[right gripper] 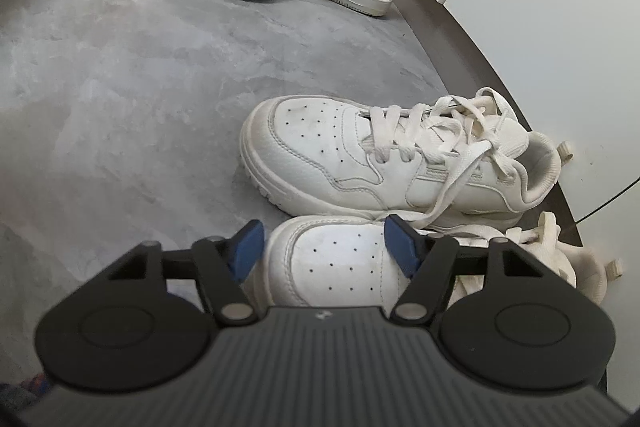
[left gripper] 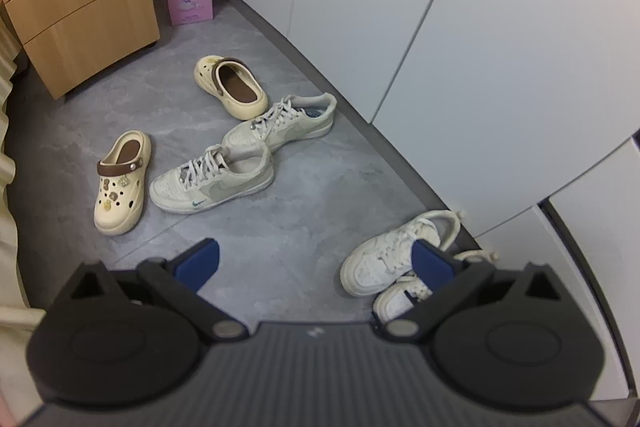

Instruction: Organize scattered shoes

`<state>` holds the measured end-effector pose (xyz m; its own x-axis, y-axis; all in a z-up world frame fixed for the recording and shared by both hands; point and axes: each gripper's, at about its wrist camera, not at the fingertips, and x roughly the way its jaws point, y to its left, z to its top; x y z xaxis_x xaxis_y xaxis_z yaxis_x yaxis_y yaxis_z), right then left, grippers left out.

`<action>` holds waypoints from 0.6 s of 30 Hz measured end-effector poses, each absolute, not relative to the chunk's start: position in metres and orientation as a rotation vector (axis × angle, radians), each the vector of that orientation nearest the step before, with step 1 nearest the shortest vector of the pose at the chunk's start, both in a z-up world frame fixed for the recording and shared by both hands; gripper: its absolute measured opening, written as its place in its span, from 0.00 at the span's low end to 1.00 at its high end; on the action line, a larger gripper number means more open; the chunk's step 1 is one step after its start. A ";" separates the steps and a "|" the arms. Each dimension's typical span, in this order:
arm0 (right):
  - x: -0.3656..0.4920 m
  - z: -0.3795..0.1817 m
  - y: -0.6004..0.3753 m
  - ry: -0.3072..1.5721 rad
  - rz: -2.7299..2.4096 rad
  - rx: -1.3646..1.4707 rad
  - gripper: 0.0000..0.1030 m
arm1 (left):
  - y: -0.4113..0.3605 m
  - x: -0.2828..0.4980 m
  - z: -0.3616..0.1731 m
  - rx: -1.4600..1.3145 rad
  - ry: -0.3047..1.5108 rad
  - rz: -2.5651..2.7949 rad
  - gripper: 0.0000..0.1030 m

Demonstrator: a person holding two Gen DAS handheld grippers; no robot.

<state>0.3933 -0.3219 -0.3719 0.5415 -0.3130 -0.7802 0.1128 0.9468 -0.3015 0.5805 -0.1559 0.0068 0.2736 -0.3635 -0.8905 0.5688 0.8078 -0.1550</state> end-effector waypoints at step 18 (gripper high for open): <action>0.242 -0.350 -0.370 0.898 -0.535 -0.011 0.82 | -0.157 0.515 0.010 0.344 1.043 -0.660 1.00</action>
